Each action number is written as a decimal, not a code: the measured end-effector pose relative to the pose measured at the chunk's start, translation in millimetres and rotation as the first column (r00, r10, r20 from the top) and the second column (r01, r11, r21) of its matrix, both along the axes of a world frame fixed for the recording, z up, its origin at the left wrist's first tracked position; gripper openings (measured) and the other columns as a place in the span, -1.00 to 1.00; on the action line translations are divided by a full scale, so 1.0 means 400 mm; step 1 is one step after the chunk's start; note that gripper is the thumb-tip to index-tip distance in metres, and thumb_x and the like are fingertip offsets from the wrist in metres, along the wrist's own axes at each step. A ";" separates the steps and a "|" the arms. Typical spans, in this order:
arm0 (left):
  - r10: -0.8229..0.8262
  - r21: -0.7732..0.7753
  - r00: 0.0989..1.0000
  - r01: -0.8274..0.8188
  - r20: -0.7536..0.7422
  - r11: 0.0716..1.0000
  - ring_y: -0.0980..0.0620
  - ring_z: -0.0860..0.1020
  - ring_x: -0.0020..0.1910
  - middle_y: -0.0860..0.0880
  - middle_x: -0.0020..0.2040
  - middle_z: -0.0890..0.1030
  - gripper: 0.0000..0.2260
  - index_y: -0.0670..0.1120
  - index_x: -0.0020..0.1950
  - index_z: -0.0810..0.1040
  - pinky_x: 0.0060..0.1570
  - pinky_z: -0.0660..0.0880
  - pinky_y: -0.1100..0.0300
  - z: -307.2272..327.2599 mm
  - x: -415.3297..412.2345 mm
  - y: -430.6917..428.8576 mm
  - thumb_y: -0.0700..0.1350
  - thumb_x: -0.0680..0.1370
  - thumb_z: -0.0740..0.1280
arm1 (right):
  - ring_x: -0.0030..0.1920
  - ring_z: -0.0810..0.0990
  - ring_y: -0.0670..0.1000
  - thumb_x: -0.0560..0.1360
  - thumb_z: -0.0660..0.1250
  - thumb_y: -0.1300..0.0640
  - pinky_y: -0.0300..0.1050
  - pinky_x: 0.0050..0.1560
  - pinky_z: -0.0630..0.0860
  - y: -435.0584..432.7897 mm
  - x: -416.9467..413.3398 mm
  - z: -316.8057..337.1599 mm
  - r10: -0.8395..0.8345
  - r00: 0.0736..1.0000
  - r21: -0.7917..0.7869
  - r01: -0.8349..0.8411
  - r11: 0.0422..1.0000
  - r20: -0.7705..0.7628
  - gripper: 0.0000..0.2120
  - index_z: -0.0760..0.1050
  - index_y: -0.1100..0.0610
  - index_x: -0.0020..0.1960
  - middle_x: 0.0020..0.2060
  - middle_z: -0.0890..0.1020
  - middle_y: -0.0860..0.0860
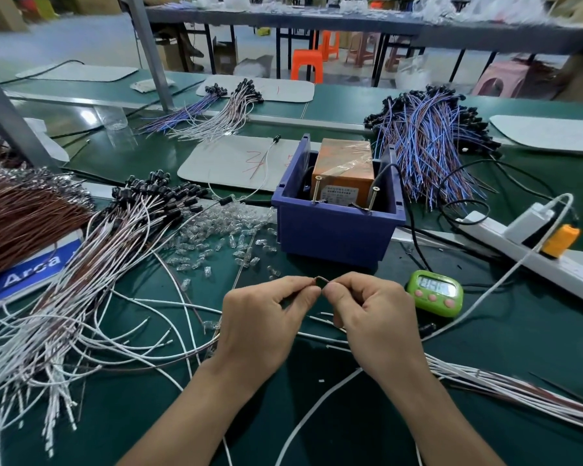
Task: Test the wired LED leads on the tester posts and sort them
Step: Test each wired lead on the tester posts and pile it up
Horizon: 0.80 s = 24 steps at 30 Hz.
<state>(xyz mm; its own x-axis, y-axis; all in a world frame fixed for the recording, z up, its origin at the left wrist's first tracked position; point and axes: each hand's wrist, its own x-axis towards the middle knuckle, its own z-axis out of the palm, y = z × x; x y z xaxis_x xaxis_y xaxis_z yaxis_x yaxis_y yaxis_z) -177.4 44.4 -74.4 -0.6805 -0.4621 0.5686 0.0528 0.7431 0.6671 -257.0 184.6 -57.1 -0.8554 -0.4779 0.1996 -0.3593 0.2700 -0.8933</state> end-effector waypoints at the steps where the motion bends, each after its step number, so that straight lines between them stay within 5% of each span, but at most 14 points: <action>1: 0.001 0.015 1.000 -0.001 0.005 1.000 0.33 0.66 -0.14 0.31 0.03 0.68 -0.84 0.07 0.00 0.76 -0.12 0.54 0.34 0.003 0.000 -0.002 0.07 0.48 0.48 | -0.45 0.48 0.03 0.58 0.40 0.09 -0.12 -0.42 0.39 0.001 -0.001 0.000 0.000 1.000 -0.002 0.000 1.000 0.005 -0.78 0.63 -0.02 -0.25 -0.47 0.57 0.05; 5: -0.013 0.354 0.998 0.035 -0.064 0.935 0.23 0.70 -0.14 0.23 -0.13 0.73 -0.73 0.19 0.04 0.72 -0.09 0.58 0.34 0.054 0.003 -0.021 0.30 0.50 0.40 | -0.51 0.37 -0.11 0.58 0.40 0.09 -0.11 -0.46 0.36 0.002 -0.007 0.001 -0.001 1.000 -0.014 0.001 1.000 0.028 -0.75 0.61 -0.03 -0.29 -0.49 0.54 0.07; 8: 0.035 0.535 0.991 0.038 -0.126 0.844 0.04 0.73 -0.12 0.06 -0.15 0.76 -0.90 0.15 -0.03 0.76 -0.06 0.64 0.23 0.091 0.013 -0.096 0.03 0.50 0.46 | -0.52 0.33 -0.14 0.58 0.39 0.10 -0.18 -0.49 0.31 0.002 -0.008 -0.002 0.004 0.999 -0.023 -0.003 1.000 0.047 -0.74 0.60 -0.02 -0.29 -0.49 0.53 0.10; 10: 0.092 0.369 0.991 -0.123 0.101 0.921 0.15 0.71 -0.13 0.16 -0.15 0.75 -0.71 0.21 -0.08 0.75 -0.08 0.62 0.27 0.103 0.043 -0.175 -0.22 0.48 0.45 | -0.53 0.33 -0.15 0.58 0.39 0.09 -0.21 -0.49 0.31 0.004 -0.009 -0.006 0.001 0.999 -0.023 0.000 1.000 0.044 -0.75 0.60 -0.02 -0.28 -0.49 0.53 0.09; 11: 0.156 0.168 0.938 -0.216 0.311 0.962 0.25 0.67 -0.20 0.25 -0.15 0.73 -0.66 0.25 -0.09 0.73 -0.14 0.60 0.29 0.100 0.066 -0.214 -0.24 0.49 0.44 | -0.52 0.33 -0.15 0.58 0.39 0.09 -0.20 -0.48 0.31 0.006 -0.009 -0.008 -0.002 0.999 -0.019 0.003 1.000 0.048 -0.75 0.60 -0.02 -0.28 -0.48 0.54 0.08; 13: 0.320 -0.178 0.704 -0.270 0.634 0.946 0.32 0.54 -0.36 0.32 -0.10 0.68 -0.67 0.32 -0.12 0.67 -0.29 0.52 0.30 0.091 0.106 -0.258 -0.19 0.50 0.41 | -0.51 0.33 -0.13 0.58 0.40 0.07 -0.15 -0.47 0.32 0.007 -0.013 -0.009 -0.003 0.998 -0.007 0.003 1.000 0.066 -0.78 0.61 -0.01 -0.25 -0.48 0.53 0.09; 14: 0.339 -0.224 0.622 -0.258 0.706 0.940 0.32 0.51 -0.38 0.31 -0.08 0.67 -0.70 0.31 -0.15 0.65 -0.31 0.51 0.29 0.084 0.118 -0.266 -0.15 0.50 0.42 | -0.51 0.33 -0.12 0.57 0.40 0.07 -0.13 -0.46 0.33 0.007 -0.015 -0.008 -0.003 0.997 -0.002 0.003 1.000 0.073 -0.78 0.62 0.00 -0.25 -0.48 0.53 0.09; 19: 0.141 -0.056 0.674 -0.147 0.725 0.988 0.35 0.56 -0.12 0.35 -0.09 0.62 -0.79 0.34 -0.32 0.68 -0.12 0.47 0.32 0.095 0.119 -0.262 0.06 0.39 0.62 | -0.51 0.33 -0.15 0.52 0.38 0.13 -0.27 -0.46 0.28 0.006 -0.012 -0.001 0.012 0.999 0.030 -0.013 0.999 0.030 -0.83 0.62 0.00 -0.24 -0.54 0.47 -0.09; 24: 0.020 -0.021 0.639 -0.006 0.769 1.000 0.54 0.47 -0.02 0.36 -0.04 0.61 -0.76 0.34 -0.37 0.69 -0.21 0.34 0.61 0.092 0.124 -0.271 0.01 0.33 0.65 | -0.51 0.35 -0.12 0.58 0.34 0.19 -0.35 -0.47 0.23 0.014 0.004 0.002 0.056 0.996 0.047 -0.052 0.998 -0.074 -0.79 0.61 -0.09 -0.12 -0.50 0.50 -0.08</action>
